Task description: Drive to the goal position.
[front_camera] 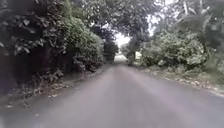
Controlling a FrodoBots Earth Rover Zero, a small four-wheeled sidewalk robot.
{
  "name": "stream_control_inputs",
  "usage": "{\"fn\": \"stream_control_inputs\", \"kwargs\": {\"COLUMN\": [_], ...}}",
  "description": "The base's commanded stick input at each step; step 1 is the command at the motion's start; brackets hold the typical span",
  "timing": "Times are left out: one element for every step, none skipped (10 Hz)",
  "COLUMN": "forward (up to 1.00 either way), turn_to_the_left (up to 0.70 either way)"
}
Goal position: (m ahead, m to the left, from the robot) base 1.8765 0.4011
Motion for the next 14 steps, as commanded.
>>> {"fn": "stream_control_inputs", "kwargs": {"forward": [0.70,0.70,0.70,0.70,0.70,0.70,0.70,0.70,0.70,0.70,0.70,0.70,0.70,0.70], "turn_to_the_left": [0.00,0.00,0.00,0.00,0.00,0.00,-0.03,-0.12,-0.20,-0.29,-0.29,-0.07,0.00,0.00]}}
